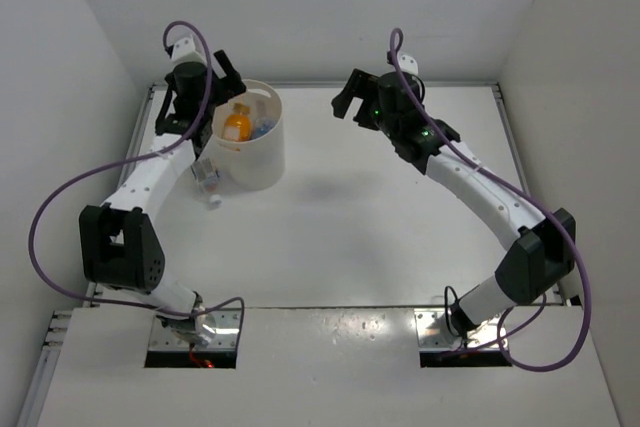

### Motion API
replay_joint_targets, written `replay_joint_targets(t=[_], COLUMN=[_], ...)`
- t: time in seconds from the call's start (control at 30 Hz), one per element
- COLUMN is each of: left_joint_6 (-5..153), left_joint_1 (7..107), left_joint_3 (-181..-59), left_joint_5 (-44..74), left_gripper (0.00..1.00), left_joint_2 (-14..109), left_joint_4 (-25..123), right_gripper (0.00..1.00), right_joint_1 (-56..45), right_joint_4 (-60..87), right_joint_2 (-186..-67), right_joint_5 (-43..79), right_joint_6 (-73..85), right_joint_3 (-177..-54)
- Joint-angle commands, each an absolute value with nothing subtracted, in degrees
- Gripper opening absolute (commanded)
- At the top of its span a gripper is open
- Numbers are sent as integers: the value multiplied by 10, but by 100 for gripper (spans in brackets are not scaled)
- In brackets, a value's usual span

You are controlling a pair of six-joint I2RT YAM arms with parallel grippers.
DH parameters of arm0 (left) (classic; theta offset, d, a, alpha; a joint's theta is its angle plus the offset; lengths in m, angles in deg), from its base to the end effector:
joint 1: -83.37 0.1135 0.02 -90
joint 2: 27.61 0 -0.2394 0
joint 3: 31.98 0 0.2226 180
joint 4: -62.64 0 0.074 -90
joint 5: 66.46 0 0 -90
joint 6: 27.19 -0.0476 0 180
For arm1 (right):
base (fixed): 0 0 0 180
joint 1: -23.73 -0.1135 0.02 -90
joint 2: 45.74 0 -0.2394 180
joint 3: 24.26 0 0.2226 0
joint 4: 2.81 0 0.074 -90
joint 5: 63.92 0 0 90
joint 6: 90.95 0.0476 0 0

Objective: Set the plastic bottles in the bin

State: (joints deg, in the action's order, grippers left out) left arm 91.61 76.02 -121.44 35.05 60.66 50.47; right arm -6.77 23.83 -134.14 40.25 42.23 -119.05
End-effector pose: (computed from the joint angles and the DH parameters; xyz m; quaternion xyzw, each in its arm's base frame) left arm 0.3521 -0.0358 0.3344 -0.2055 0.7423 -0.1229 0.6258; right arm 0.3051 0.1662 0.3360 0.1600 0.8014 0.2592 0.5148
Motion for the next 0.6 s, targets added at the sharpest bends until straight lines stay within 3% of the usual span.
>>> replay_joint_targets(t=[0.0,0.1,0.2,0.33,0.57], left_joint_6=[909,908,964,1055,979], left_joint_1=[769,774,817,897,926], left_joint_3=[-1292,-1371,-1412,-1361,-1191], left_joint_5=[451,596,640,550,430], left_gripper=[100,100,100,100,100], left_joint_2=[584,618,637,630,618], left_joint_4=[509,465,428,394,424], right_gripper=[100,100,100,100,100], right_joint_1=[-61,-61,-61,-55,-50], right_joint_4=[214,214,220,220,230], right_joint_2=[-1327,-1332,-1332,-1332,-1332], right_joint_5=[393,381,381,381,387], right_joint_6=[434,439,439,439,439], right_joint_3=[-1186,-1186,-1186,-1186,-1180])
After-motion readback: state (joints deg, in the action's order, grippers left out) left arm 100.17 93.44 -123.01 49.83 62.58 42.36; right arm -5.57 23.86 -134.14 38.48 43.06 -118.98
